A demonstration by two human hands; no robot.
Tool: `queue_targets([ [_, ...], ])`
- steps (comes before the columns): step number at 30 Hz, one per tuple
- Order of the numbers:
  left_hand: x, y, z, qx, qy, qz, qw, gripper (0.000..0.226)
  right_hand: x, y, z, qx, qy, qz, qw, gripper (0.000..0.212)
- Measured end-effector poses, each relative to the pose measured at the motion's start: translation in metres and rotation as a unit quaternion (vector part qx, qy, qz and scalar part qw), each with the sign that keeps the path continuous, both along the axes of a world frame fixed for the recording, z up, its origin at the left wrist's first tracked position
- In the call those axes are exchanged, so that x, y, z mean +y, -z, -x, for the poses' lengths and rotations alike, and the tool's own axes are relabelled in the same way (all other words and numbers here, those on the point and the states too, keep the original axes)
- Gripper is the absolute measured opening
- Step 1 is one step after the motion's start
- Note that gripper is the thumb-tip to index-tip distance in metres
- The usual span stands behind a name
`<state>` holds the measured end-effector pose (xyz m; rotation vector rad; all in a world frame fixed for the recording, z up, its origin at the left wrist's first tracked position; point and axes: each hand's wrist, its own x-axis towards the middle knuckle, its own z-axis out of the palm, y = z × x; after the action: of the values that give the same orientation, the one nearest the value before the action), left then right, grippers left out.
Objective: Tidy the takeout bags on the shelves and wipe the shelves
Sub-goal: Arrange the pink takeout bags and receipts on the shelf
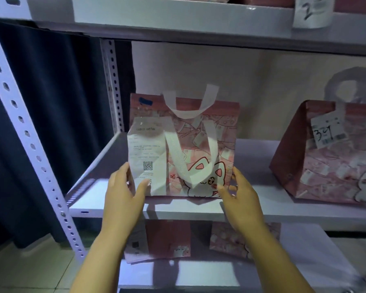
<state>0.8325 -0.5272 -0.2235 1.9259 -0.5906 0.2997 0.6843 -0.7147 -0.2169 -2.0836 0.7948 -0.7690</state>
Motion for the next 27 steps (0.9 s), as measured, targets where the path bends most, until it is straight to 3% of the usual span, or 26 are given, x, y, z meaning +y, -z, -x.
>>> queue_targets([
  [10,-0.068,0.001,0.04,-0.007,0.119,0.009,0.993,0.049,-0.061,-0.002,0.046,-0.001,0.131,-0.033,0.991,0.056],
  [17,-0.075,-0.002,0.049,-0.015,0.109,0.019,0.994,0.048,-0.076,-0.006,0.059,-0.027,0.136,-0.039,0.99,0.046],
  [19,-0.072,-0.007,0.051,-0.039,0.085,0.024,0.995,0.047,-0.075,-0.009,0.065,-0.051,0.153,-0.034,0.986,0.048],
  [22,-0.07,-0.019,0.059,-0.094,0.073,0.028,0.992,0.04,-0.073,-0.011,0.078,-0.106,0.158,-0.008,0.982,0.033],
  [27,-0.087,-0.037,0.09,-0.173,0.135,0.031,0.975,0.03,-0.077,-0.014,0.11,-0.151,0.15,0.017,0.977,0.014],
])
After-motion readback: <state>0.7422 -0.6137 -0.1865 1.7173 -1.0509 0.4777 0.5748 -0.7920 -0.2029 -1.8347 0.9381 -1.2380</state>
